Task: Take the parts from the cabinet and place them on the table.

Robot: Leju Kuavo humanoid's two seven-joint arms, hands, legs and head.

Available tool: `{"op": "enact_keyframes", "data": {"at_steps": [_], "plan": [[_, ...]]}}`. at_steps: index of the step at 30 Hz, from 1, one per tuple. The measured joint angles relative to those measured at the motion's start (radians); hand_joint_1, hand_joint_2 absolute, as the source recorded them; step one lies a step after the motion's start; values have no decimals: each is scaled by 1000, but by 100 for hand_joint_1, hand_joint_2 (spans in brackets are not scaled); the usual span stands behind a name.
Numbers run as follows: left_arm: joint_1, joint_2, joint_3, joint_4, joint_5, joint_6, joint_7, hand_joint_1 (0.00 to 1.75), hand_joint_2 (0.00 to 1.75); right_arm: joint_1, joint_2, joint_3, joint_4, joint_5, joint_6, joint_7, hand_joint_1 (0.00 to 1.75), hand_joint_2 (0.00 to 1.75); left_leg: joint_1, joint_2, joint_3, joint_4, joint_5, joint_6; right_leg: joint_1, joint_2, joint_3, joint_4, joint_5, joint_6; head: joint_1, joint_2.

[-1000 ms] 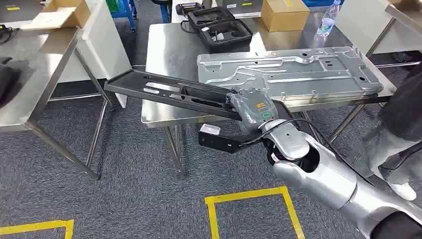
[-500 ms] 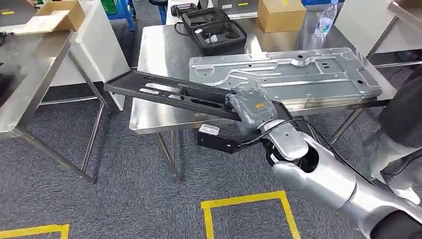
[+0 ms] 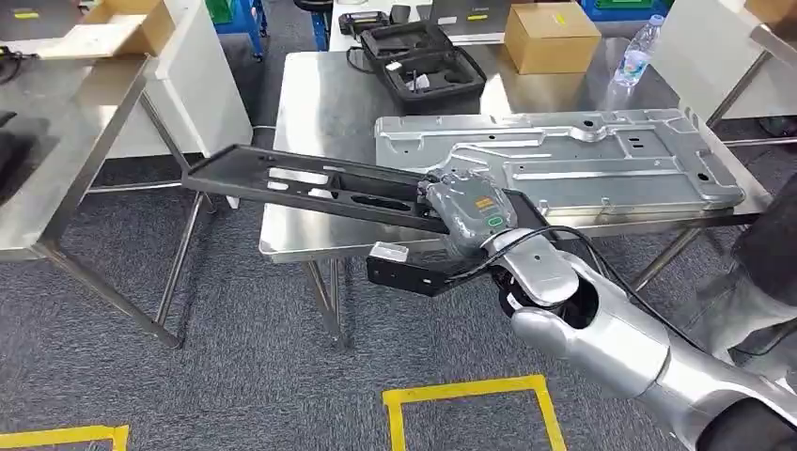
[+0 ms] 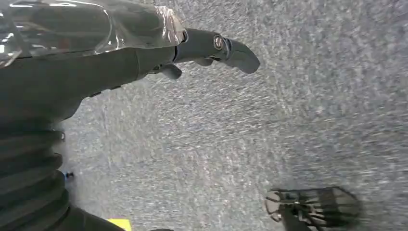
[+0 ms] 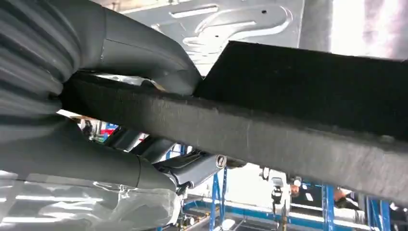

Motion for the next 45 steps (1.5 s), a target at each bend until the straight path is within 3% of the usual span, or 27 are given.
{"op": "enact_keyframes", "data": {"at_steps": [1, 2, 4, 7, 10, 11, 12, 14, 15, 16, 17, 19, 22, 23, 26, 28, 31, 32, 33, 34, 36, 37, 39, 40, 42, 43, 45], "plan": [[-2, 0, 0, 0, 0, 0, 0, 0, 175, -2, 0, 0, 0, 0, 1, 0, 175, 175, -5, -2, 1, 4, -7, -7, 0, 1, 23, -57, 7, -1, 0, 0], [-2, 0, 1, -2, 0, 0, 0, 0, 175, -4, 0, 1, 0, -1, 3, 0, 175, 175, -7, -3, -2, 6, -13, -12, 2, 2, 26, -62, 2, -14, -1, 0], [-1, 0, 1, -2, 0, -2, 0, 0, 175, -3, 0, 2, 0, -5, 3, 0, 175, 175, -4, -3, 0, 2, -17, -21, 9, 1, 25, -61, -5, -26, -1, 0], [1, 0, 1, -3, -1, -3, -1, 0, 175, -8, 1, 1, 0, -6, 3, 2, 175, 175, 0, 1, -13, 43, -47, -36, 1, -1, 39, -68, -9, -45, -5, 0], [0, 0, 3, -3, -3, -3, -1, 0, 175, -9, 5, 5, 0, -7, 3, 1, 175, 175, 6, 3, -152, 303, -143, -51, 2, -1, 49, -68, -22, -53, -7, 0], [2, 0, 3, -3, -3, -5, -1, 0, 175, -8, 5, 9, 0, -7, 3, 1, 175, 175, 6, 3, -190, 358, -148, -52, 2, -1, 55, -68, -28, -53, -7, 0], [3, 0, 3, -3, -3, -5, -1, 0, 175, -7, 5, 11, 0, -8, 3, -1, 175, 175, 7, 3, -202, 354, -128, -53, 2, 0, 63, -68, -35, -52, -7, 0], [2, 0, 3, -3, -3, -5, -1, 0, 175, -8, 5, 14, 0, -9, 5, -2, 175, 175, 7, 4, -148, 211, -30, -50, 3, 0, 86, -68, -50, -49, -7, 0], [2, 0, 4, -3, -4, -5, 0, 0, 175, -9, 6, 14, 0, -9, 6, -3, 175, 175, 5, 6, -104, 105, 26, -43, 3, -1, 98, -68, -58, -46, -7, 0], [2, 2, 4, -3, -4, -5, 1, 0, 175, -11, 7, 14, 0, -10, 6, -4, 175, 175, 1, 12, -72, 19, 52, -31, 2, -1, 107, -71, -66, -43, -7, 0], [2, 2, 4, -3, -4, -5, 2, 0, 175, -14, 7, 15, 0, -11, 6, -4, 175, 175, -7, 15, -55, 10, 36, -26, 9, 1, 107, -69, -73, -37, -7, 0], [1, 2, 5, -3, -6, -6, 2, 0, 175, -14, 11, 18, 0, -16, 10, -5, 175, 175, -11, 12, -65, 4, 26, -9, 2, -1, 114, -64, -67, -25, -7, 0], [3, 5, 5, -3, -8, -6, 2, 0, 175, -14, 10, 18, 1, -19, 14, -9, 175, 175, -2, 7, -15, -13, 20, 10, 0, 1, 114, -30, -82, -12, -6, 0], [2, 5, 5, -3, -9, -6, 2, 0, 175, -19, 10, 18, 1, -20, 14, -12, 175, 175, 0, 7, -6, -14, 16, 15, 1, 1, 84, 21, -106, -12, -5, 0], [0, 5, 5, -3, -10, -9, 2, 0, 175, -16, 11, 27, 2, -30, 24, -28, 175, 175, 1, 3, 14, -13, -4, 18, -2, 2, -71, 244, -182, -2, -3, 0], [3, 5, 5, -3, -10, -12, 2, 0, 175, -15, 11, 40, 4, -38, 26, -47, 175, 175, 3, -1, 34, -13, -21, 12, -3, 1, -95, 220, -150, 2, -3, 0], [3, 6, 6, -3, -11, -14, 2, 0, 175, -17, 11, 49, 4, -35, 27, -68, 175, 175, 4, -5, 68, -14, -57, -2, -3, 1, -9, -42, 41, 0, -3, 0], [0, 6, 6, -3, -11, -14, 2, 0, 175, -18, 12, 55, 4, -24, 28, -78, 175, 175, -1, -6, 85, -7, -68, -7, 0, 2, -9, -71, 33, -9, -5, 0], [-1, 6, 6, -3, -11, -16, 1, 0, 175, -19, 17, 63, 3, -17, 34, -87, 175, 175, -2, -5, 77, -15, -73, -13, 2, 1, -7, -67, 19, -17, -5, 0], [-1, 6, 6, -3, -12, -17, 0, 0, 175, -19, 18, 68, 1, -9, 37, -93, 175, 175, -1, -5, 77, -19, -79, -20, 3, 2, -8, -68, 33, -25, -4, 0], [0, 8, 6, -3, -14, -17, -1, 0, 175, -22, 20, 82, -2, 17, 50, -112, 175, 175, -1, -5, 94, -14, -85, -26, 0, 2, 6, -70, 23, -39, -5, 0], [0, 10, 6, -3, -15, -18, -1, 0, 175, -23, 24, 89, -8, 28, 57, -117, 175, 175, 3, 0, 84, 13, -89, -31, 0, 2, 14, -71, 19, -43, -5, 0], [-4, 10, 6, -3, -15, -20, -1, 0, 175, -29, 32, 99, -10, 43, 66, -127, 175, 175, 5, 3, -4, 166, -119, -41, 0, 2, 23, -71, 7, -52, -6, 0], [-3, 10, 6, -3, -15, -20, -1, 0, 175, -29, 36, 106, -13, 47, 71, -129, 175, 175, 5, 3, -60, 254, -155, -45, 0, 2, 30, -71, 0, -53, -6, 0], [1, 10, 6, -3, -15, -24, -1, 0, 175, -28, 42, 124, -16, 55, 83, -134, 175, 175, 5, 3, -137, 336, -198, -47, 2, 3, 50, -71, -17, -54, -6, 0], [2, 10, 6, -3, -15, -24, -1, 0, 175, -28, 43, 132, -17, 57, 88, -135, 175, 175, 4, 4, -141, 307, -181, -44, 4, 4, 64, -71, -27, -54, -6, 0], [2, 11, 6, -3, -15, -24, -1, 0, 175, -29, 48, 146, -20, 61, 95, -137, 175, 175, -1, 4, -101, 154, -81, -31, 10, 3, 95, -72, -46, -54, -6, 0]]}}
